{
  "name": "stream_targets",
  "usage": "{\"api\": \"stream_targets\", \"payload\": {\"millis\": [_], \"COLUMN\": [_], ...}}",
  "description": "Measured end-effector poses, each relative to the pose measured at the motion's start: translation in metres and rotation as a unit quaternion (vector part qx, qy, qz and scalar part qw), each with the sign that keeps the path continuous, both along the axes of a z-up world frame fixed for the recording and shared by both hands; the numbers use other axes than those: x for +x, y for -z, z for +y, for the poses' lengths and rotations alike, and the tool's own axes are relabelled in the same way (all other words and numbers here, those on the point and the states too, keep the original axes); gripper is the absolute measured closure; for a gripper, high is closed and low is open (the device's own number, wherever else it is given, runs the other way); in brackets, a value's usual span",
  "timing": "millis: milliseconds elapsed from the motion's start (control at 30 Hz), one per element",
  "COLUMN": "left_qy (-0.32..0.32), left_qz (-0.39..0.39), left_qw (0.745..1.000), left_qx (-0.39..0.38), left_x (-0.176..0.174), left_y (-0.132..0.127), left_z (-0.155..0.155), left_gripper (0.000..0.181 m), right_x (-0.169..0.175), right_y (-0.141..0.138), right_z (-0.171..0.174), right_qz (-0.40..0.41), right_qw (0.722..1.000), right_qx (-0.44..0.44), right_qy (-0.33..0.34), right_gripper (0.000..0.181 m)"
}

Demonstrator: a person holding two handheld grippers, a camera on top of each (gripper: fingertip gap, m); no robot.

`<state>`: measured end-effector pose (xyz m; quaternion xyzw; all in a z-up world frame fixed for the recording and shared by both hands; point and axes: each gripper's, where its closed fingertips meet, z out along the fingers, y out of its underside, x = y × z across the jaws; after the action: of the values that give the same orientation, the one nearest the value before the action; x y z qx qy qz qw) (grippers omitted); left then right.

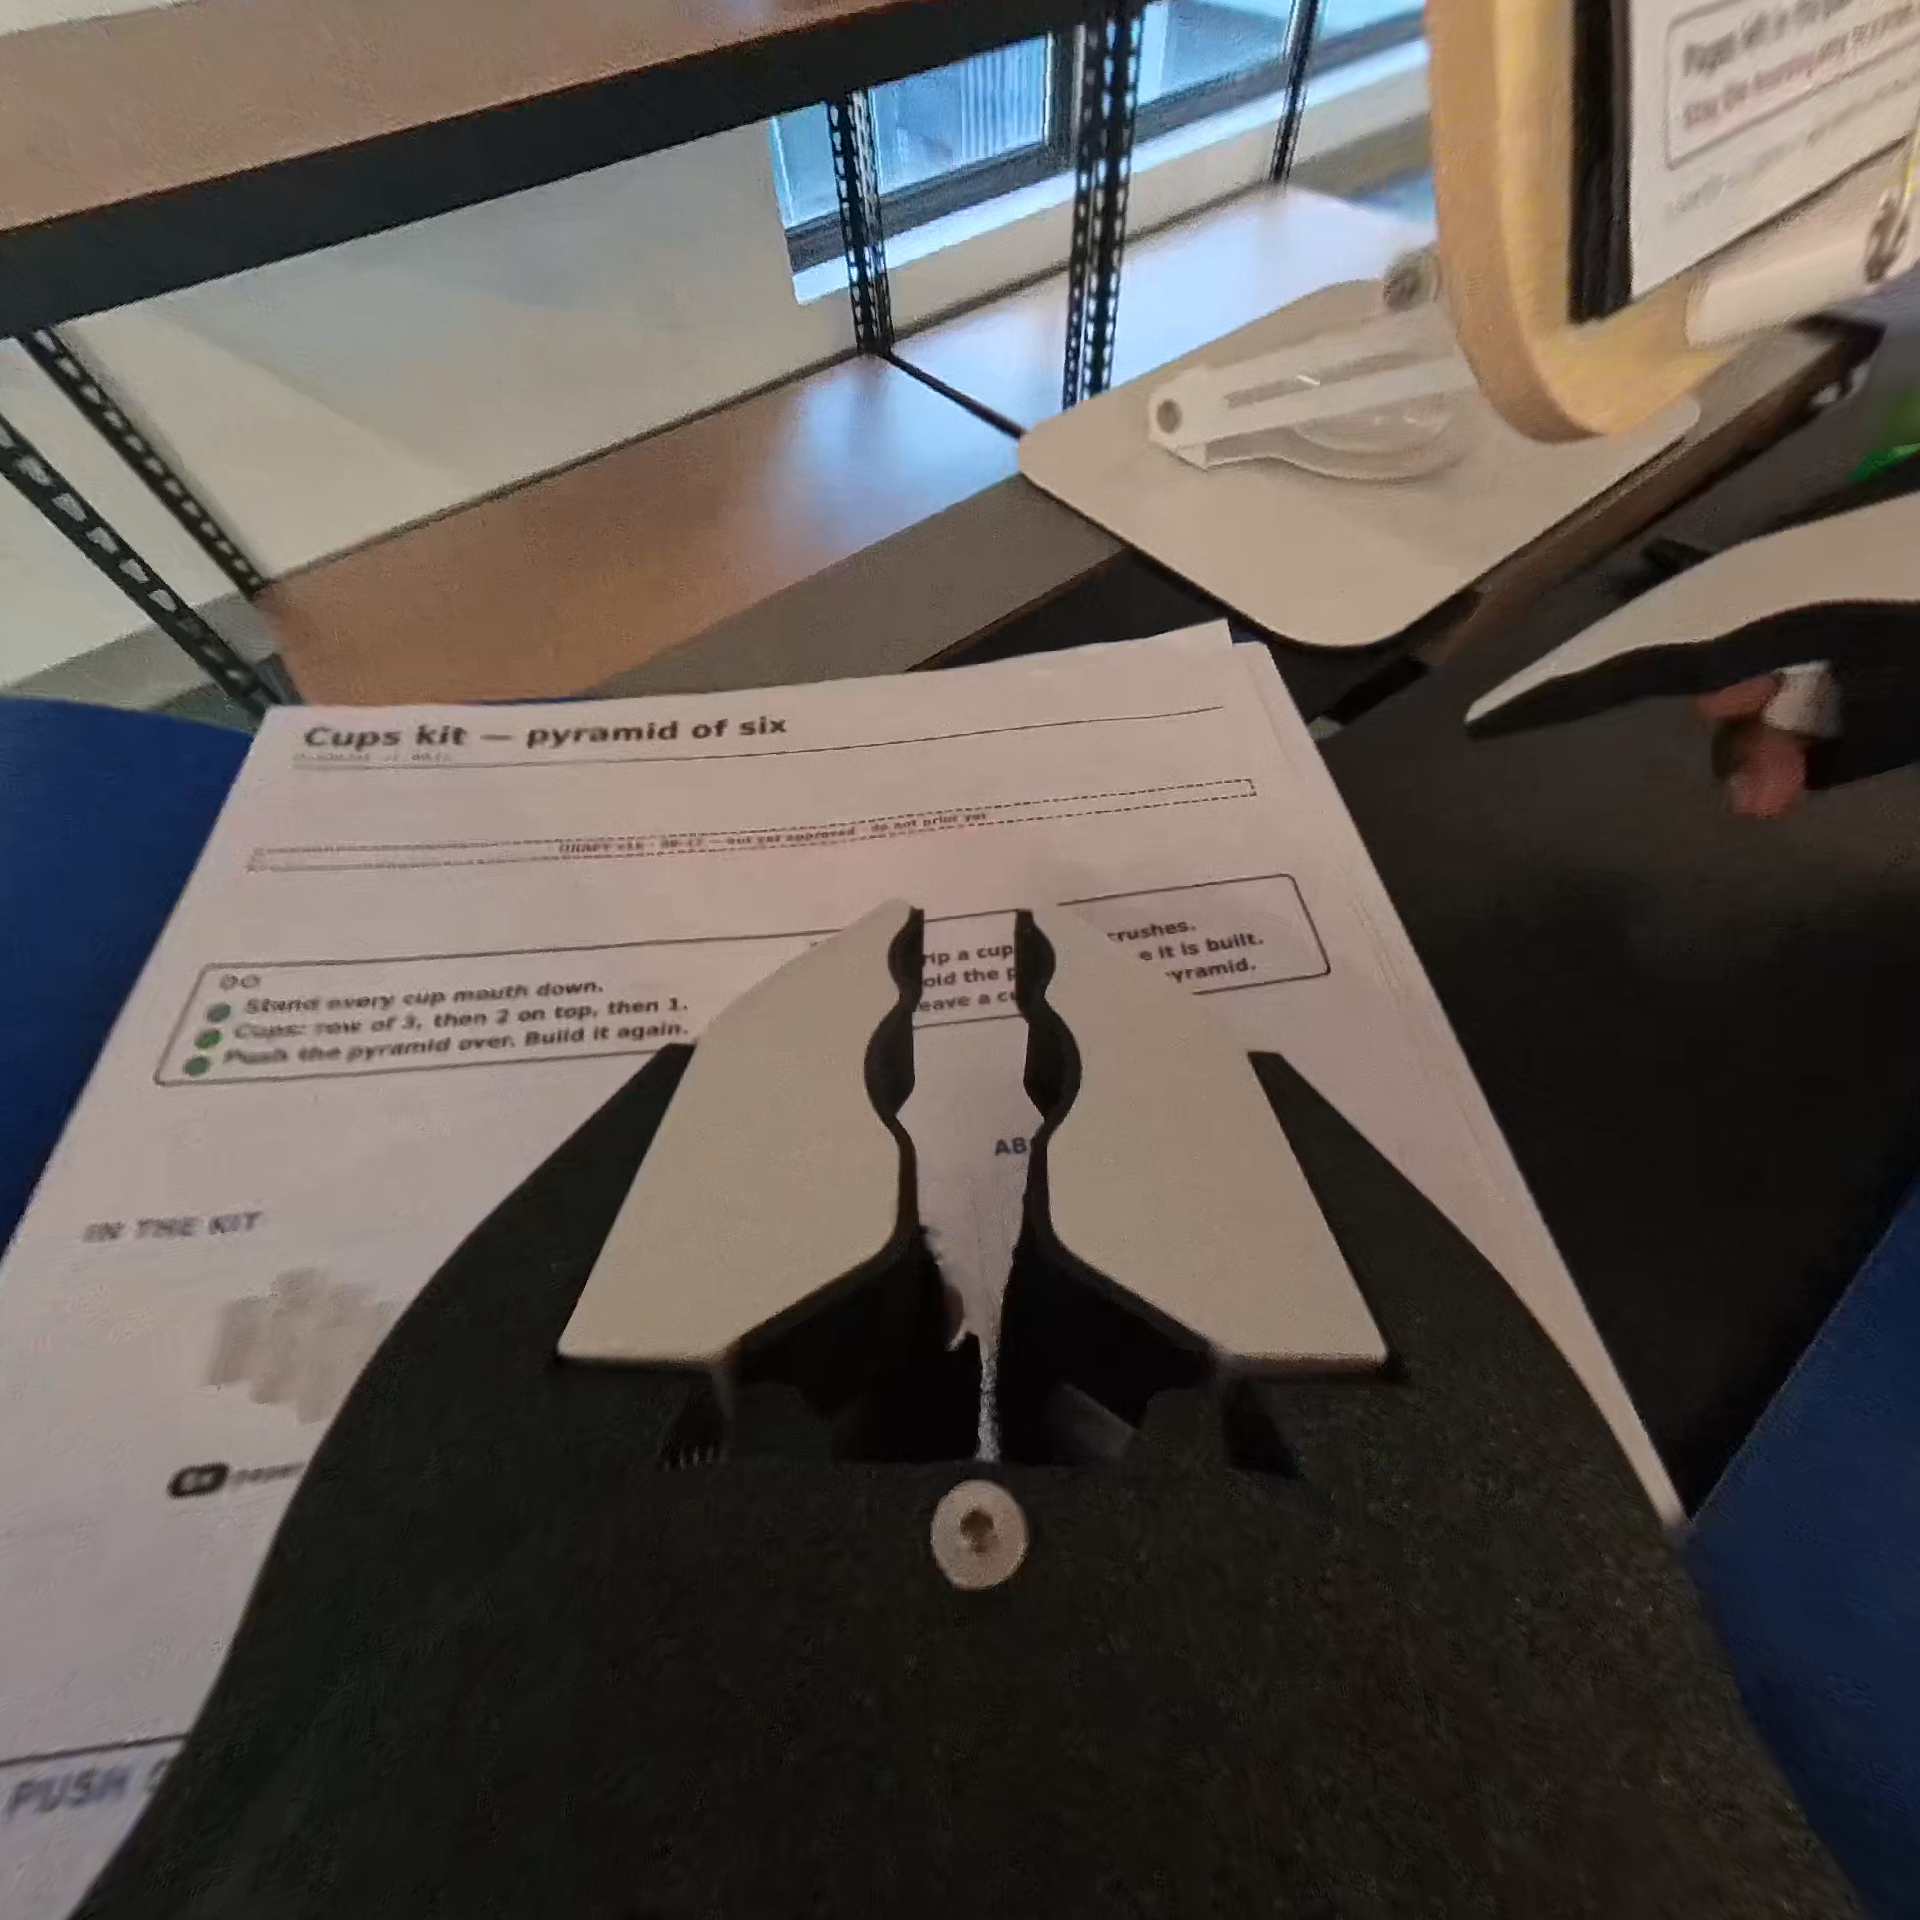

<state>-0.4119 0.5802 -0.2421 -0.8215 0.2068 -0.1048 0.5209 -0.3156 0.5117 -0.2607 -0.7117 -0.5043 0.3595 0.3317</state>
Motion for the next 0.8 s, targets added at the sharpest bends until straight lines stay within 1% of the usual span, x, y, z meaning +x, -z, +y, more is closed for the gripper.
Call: {"api": "stream_targets", "payload": {"millis": [33, 67, 100, 200, 267, 333, 433, 533, 800], "left_qy": [-0.007, -0.013, -0.009, -0.006, -0.009, -0.008, -0.009, -0.010, -0.008], "left_qz": [-0.025, -0.042, -0.054, -0.065, -0.063, -0.064, -0.067, -0.074, -0.076], "left_qw": [1.000, 0.999, 0.998, 0.997, 0.997, 0.997, 0.997, 0.997, 0.996], "left_qx": [-0.006, -0.019, -0.020, -0.028, -0.031, -0.035, -0.034, -0.034, -0.037], "left_x": [-0.003, -0.005, -0.005, -0.005, -0.005, -0.005, -0.005, -0.006, -0.005], "left_y": [0.004, 0.008, 0.007, 0.007, 0.009, 0.009, 0.009, 0.008, 0.008], "left_z": [-0.001, -0.002, -0.002, -0.002, -0.001, -0.001, -0.002, -0.001, -0.001], "left_gripper": [0.166, 0.168, 0.168, 0.168, 0.167, 0.167, 0.167, 0.167, 0.167], "right_x": [-0.005, -0.009, -0.013, -0.024, -0.033, -0.037, -0.037, -0.037, -0.038], "right_y": [0.002, 0.005, 0.007, 0.005, 0.003, 0.007, 0.013, 0.012, 0.011], "right_z": [-0.003, -0.007, -0.012, -0.024, -0.032, -0.033, -0.032, -0.036, -0.036], "right_qz": [-0.006, -0.014, -0.020, -0.012, -0.003, -0.007, -0.012, 0.004, 0.009], "right_qw": [1.000, 0.999, 0.999, 0.999, 0.997, 0.997, 0.997, 0.996, 0.996], "right_qx": [-0.015, -0.027, -0.033, -0.031, -0.048, -0.063, -0.060, -0.077, -0.087], "right_qy": [-0.006, -0.013, -0.022, -0.042, -0.052, -0.051, -0.042, -0.038, -0.027], "right_gripper": [0.037, 0.037, 0.037, 0.041, 0.042, 0.044, 0.045, 0.047, 0.047]}}
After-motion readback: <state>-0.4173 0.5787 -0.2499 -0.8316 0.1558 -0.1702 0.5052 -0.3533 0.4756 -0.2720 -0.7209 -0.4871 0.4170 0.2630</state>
